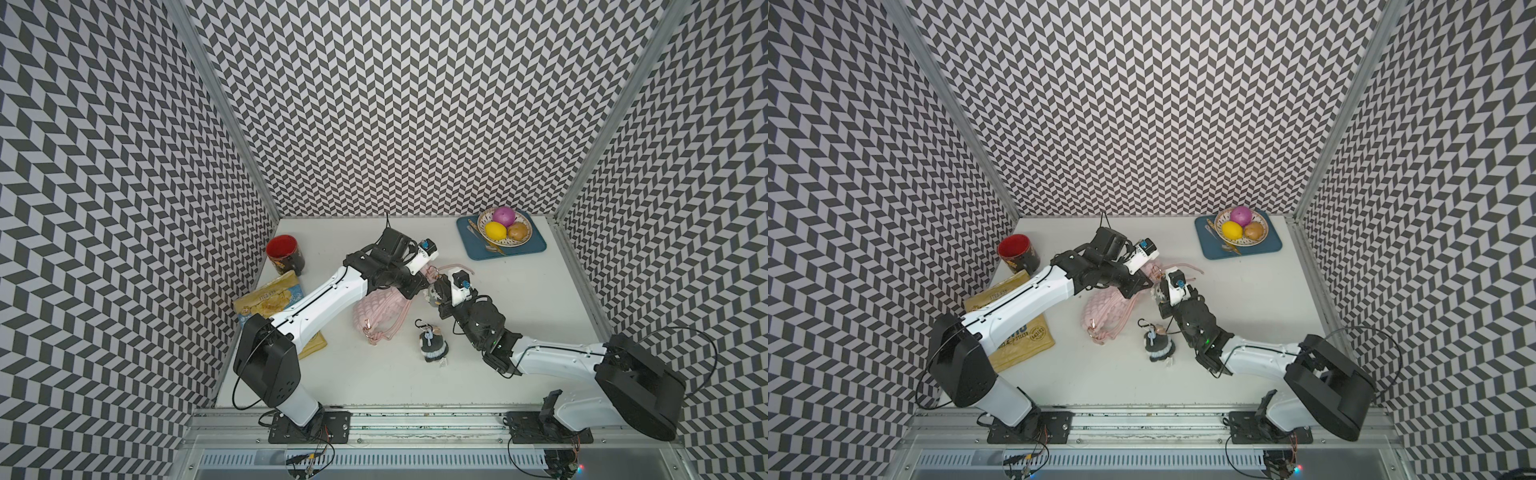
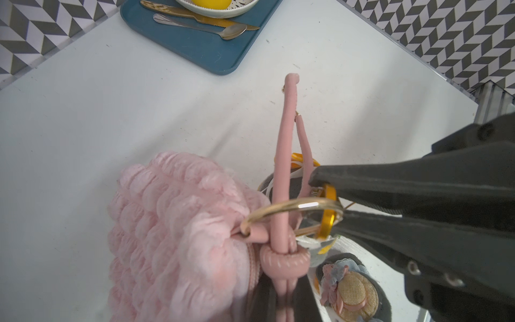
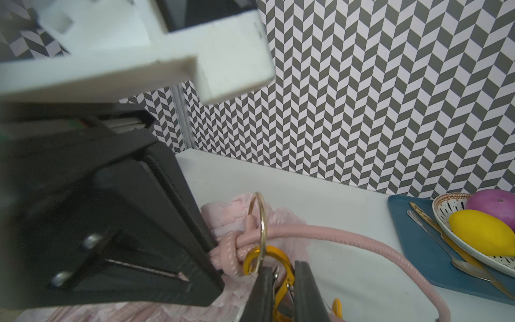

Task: Remove the decoration from the bag
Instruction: Remove the decoration item from the bag, then place the decoration item at the center of the board.

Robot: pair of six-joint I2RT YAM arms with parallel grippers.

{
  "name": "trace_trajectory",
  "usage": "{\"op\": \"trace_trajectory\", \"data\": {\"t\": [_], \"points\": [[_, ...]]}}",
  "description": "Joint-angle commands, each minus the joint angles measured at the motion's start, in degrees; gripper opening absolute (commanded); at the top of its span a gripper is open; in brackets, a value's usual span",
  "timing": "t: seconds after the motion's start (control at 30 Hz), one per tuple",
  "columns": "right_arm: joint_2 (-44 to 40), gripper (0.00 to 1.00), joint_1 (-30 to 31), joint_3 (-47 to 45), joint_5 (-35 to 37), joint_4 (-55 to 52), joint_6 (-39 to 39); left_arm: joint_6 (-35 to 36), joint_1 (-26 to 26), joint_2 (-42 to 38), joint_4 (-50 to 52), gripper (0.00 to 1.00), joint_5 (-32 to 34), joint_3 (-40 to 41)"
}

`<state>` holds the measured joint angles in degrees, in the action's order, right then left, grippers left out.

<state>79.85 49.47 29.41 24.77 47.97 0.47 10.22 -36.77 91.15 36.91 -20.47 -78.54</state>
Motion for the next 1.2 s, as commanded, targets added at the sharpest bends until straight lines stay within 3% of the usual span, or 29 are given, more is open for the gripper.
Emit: {"op": "trace_trajectory", "data": {"t": [0.0, 0.57, 1.0, 1.17], "points": [[-1.3, 0.14, -1.1, 0.6, -1.4, 1.5, 2.5, 2.7, -0.7, -3.6, -2.6, 0.00, -0.7, 1.9], [-5.4, 0.14, -3.4, 0.6, -7.7, -2.3, 7.1, 6.1, -1.2, -5.6, -6.9, 0.00, 0.8, 7.7], [-10.4, 0.33, -4.6, -3.4, -13.9, -10.4, 6.9, 4.1, 0.7, -4.4, -7.9, 0.00, 0.5, 6.2], [-11.3, 0.35, -5.1, -5.2, -14.7, -11.1, 7.3, 2.7, 0.7, -2.3, -7.8, 0.00, -0.6, 5.0]]}}
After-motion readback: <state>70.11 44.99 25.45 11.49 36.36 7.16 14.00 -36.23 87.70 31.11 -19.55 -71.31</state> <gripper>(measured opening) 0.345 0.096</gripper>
